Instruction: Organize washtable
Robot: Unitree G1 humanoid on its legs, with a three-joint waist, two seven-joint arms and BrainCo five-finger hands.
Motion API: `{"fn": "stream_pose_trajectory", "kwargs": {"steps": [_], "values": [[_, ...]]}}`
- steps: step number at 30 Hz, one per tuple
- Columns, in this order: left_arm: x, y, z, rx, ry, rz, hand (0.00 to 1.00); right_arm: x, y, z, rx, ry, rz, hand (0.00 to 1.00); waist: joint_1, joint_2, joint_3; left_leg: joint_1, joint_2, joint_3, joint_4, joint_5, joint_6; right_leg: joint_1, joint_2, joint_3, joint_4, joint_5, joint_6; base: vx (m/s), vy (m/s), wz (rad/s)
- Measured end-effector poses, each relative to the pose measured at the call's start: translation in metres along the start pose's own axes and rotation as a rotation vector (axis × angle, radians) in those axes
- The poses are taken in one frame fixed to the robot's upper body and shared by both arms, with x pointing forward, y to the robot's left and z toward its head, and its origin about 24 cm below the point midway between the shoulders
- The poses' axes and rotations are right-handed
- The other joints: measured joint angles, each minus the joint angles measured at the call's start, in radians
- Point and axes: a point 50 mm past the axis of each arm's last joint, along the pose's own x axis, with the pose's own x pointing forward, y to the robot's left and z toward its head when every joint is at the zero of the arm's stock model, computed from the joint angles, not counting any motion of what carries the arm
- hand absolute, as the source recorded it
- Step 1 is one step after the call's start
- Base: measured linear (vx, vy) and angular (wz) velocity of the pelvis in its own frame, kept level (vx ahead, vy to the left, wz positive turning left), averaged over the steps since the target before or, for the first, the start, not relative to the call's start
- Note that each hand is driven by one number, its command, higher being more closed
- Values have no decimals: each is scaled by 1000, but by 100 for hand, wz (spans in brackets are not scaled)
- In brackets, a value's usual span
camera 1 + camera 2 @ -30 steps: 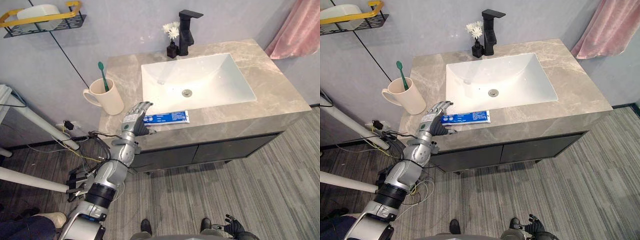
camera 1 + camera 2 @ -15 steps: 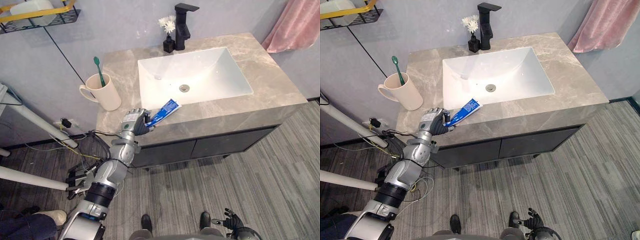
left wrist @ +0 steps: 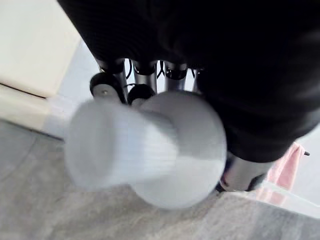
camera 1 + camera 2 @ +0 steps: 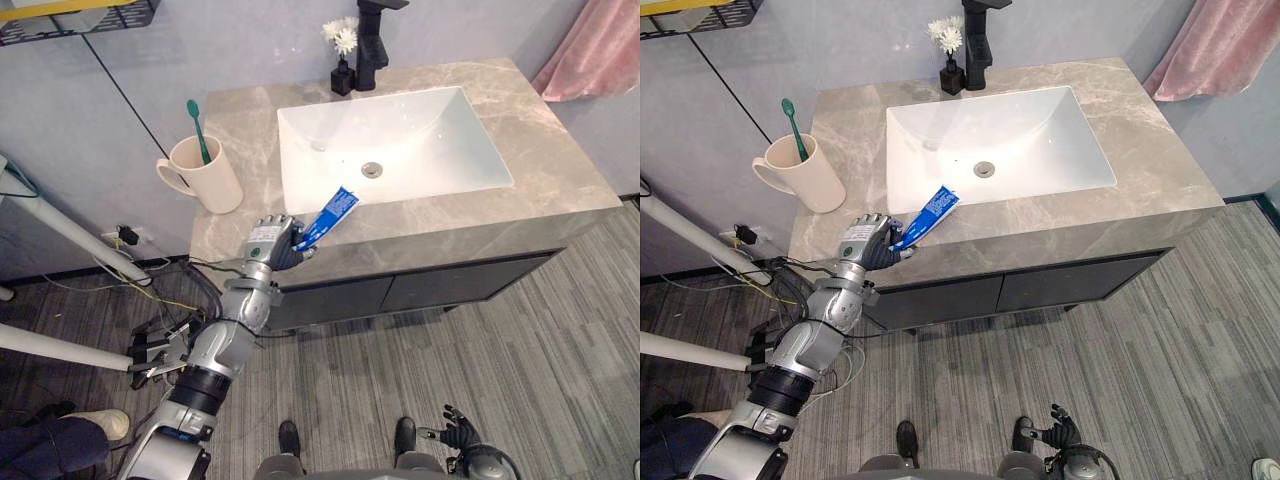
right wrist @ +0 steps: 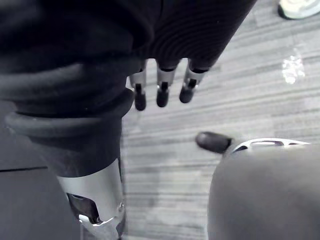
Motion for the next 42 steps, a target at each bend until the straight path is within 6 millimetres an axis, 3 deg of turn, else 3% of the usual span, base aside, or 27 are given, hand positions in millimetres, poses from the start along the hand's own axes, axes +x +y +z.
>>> {"fn": "stream_pose_trajectory", "kwargs": {"steps": [6, 10, 17, 23, 29, 34, 42], "values": [[2, 21, 22, -42, -84, 97, 100, -2, -8, 27, 99, -131, -46, 0, 1, 0, 0, 20, 0, 0, 2, 0, 0, 10, -2, 23, 7, 0, 0, 18, -4, -8], [2, 42, 43, -82, -184, 209, 100, -14, -12, 72, 200, -362, -22, 0, 0, 1, 0, 40, 0, 6, 2, -5, 0, 14, -2, 44, 15, -2, 0, -41, -8, -10], [-15, 53, 52, -105, -240, 258, 100, -76, -21, 146, 329, -836, 164, 0, -3, 7, -4, 79, 2, 6, -5, -7, 0, 29, -2, 45, 51, -15, 6, -73, -10, -3], [-21, 57, 56, -112, -276, 270, 100, -119, -18, 186, 607, -1118, 421, 0, 0, 9, -34, 82, 2, 4, -13, -5, -1, 28, -1, 45, 50, -15, 6, -13, -3, 0], [-27, 47, 68, -100, -365, 221, 100, -175, 9, 235, 864, -1397, 844, 0, 0, -4, -68, 81, 2, 2, -13, -5, -1, 33, 0, 42, 45, -14, 6, 6, -1, 0], [-34, 36, 80, -105, -452, 162, 100, -180, 25, 247, 1046, -1344, 1023, 0, 5, -14, -77, 89, 2, -3, -9, -6, 0, 45, -1, 40, 45, -15, 6, -26, -7, 3], [-39, 24, 90, -131, -497, 116, 100, -170, 36, 244, 1147, -1181, 1007, 0, 1, -12, -107, 93, 2, 1, -7, -6, 0, 46, -1, 44, 45, -13, 8, -25, -6, -1]]}}
